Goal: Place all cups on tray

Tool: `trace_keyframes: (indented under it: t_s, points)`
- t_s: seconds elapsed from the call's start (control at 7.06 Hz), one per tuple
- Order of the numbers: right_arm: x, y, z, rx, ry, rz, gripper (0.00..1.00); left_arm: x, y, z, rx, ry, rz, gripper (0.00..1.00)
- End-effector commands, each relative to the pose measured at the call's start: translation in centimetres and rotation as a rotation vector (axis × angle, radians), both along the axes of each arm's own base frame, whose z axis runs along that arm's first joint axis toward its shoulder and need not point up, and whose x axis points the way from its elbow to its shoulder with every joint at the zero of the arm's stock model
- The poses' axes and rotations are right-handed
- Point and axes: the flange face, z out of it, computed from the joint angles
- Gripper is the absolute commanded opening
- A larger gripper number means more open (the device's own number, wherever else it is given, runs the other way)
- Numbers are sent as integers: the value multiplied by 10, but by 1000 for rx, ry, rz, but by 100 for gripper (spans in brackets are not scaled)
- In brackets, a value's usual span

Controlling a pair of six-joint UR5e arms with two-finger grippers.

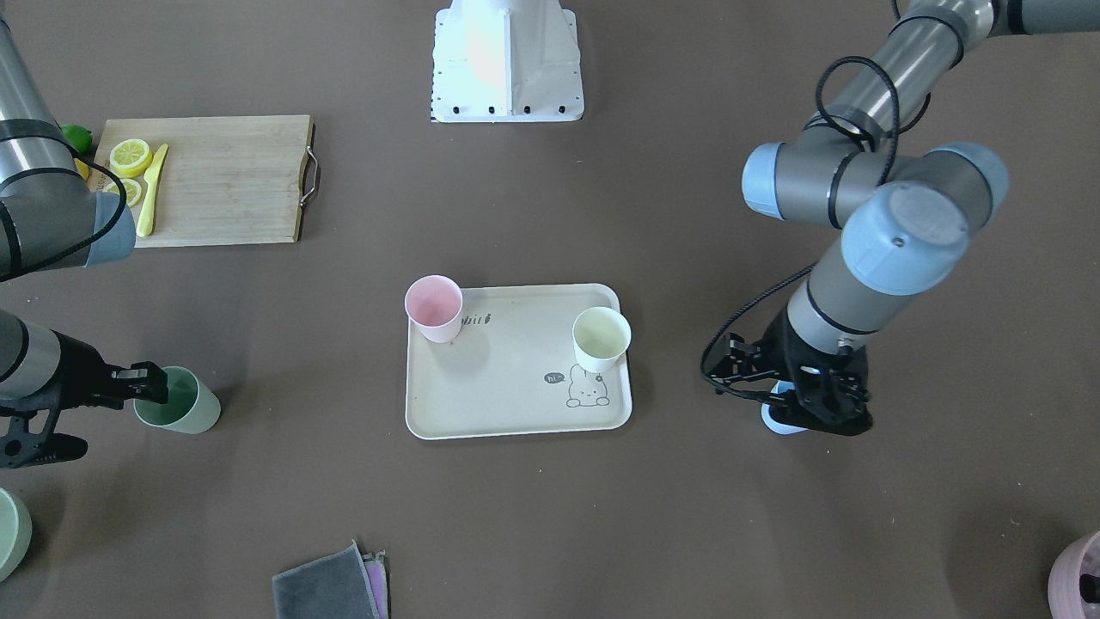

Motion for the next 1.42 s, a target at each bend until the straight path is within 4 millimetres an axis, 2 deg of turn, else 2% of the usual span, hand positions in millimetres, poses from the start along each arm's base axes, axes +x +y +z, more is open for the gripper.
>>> trace_keyframes:
  t_s: [0.0, 0.14, 0.28, 0.42, 0.57, 0.71, 0.99, 1.13, 1.27]
  points:
    - [-3, -6, -15, 6, -15, 0, 0, -43, -14, 55, -44, -26, 8, 98]
    - [-11, -17, -43, 13, -35, -3, 0, -41, -18, 79, -70, -46, 14, 97]
    - [-19, -30, -82, 7, -42, -3, 0, -40, -17, 78, -77, -43, 8, 97]
    - [-41, -43, -138, -23, -60, 20, 0, -35, -15, 82, -81, -48, 17, 97]
    - [-80, -46, -184, -47, -78, 31, 0, -28, -11, 82, -80, -46, 27, 90]
    - [-103, -45, -207, -54, -88, 32, 0, -6, 0, 87, -84, -52, 61, 84]
    - [-141, -30, -234, -75, -103, 33, 0, 5, 7, 95, -92, -60, 77, 62]
    - [-161, -28, -229, -72, -123, 48, 0, 6, 7, 92, -90, -58, 78, 12]
    - [-185, -22, -229, -66, -118, 76, 0, 7, 6, 87, -86, -54, 79, 0]
